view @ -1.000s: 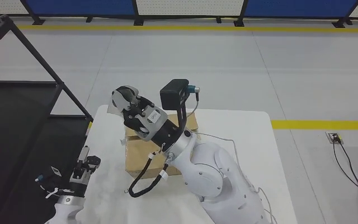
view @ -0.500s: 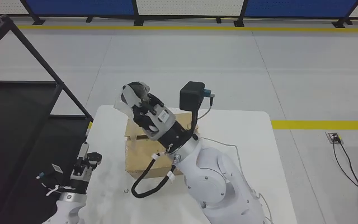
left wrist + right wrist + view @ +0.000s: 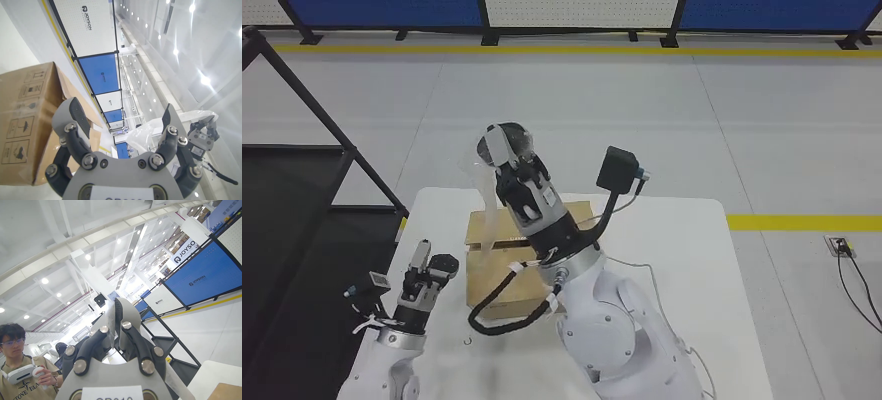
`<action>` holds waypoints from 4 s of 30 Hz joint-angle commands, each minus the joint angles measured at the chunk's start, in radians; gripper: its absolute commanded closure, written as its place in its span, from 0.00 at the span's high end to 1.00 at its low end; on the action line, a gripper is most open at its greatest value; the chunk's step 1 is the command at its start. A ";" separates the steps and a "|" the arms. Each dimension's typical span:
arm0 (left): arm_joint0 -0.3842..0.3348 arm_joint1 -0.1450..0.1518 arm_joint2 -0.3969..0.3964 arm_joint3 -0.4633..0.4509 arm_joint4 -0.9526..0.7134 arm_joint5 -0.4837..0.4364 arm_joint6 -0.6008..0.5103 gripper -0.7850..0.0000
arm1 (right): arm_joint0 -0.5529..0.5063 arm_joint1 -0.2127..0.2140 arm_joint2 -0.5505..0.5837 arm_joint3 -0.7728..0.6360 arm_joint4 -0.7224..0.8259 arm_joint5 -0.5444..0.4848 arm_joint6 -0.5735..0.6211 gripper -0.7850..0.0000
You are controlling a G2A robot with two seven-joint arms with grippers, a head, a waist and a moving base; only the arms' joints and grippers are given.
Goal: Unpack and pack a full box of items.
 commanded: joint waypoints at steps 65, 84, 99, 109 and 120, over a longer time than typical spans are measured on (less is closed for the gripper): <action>-0.106 0.070 -0.172 0.038 0.160 0.188 -0.402 0.00 | -0.370 0.021 0.346 -0.089 0.024 0.341 0.312 0.00; -0.170 0.082 -0.089 0.121 0.348 0.215 -0.372 0.00 | -0.349 0.039 0.366 0.053 -0.010 0.429 0.370 0.00; -0.217 0.096 -0.075 0.115 0.345 0.281 -0.411 0.00 | -0.328 0.049 0.370 0.072 -0.032 0.414 0.365 0.00; -0.247 0.120 -0.131 0.112 0.273 0.395 -0.586 0.00 | -0.318 0.054 0.381 0.058 -0.006 0.446 0.386 0.00; -0.278 0.136 -0.097 0.136 0.309 0.442 -0.623 0.00 | -0.259 0.059 0.365 0.103 -0.046 0.523 0.432 0.00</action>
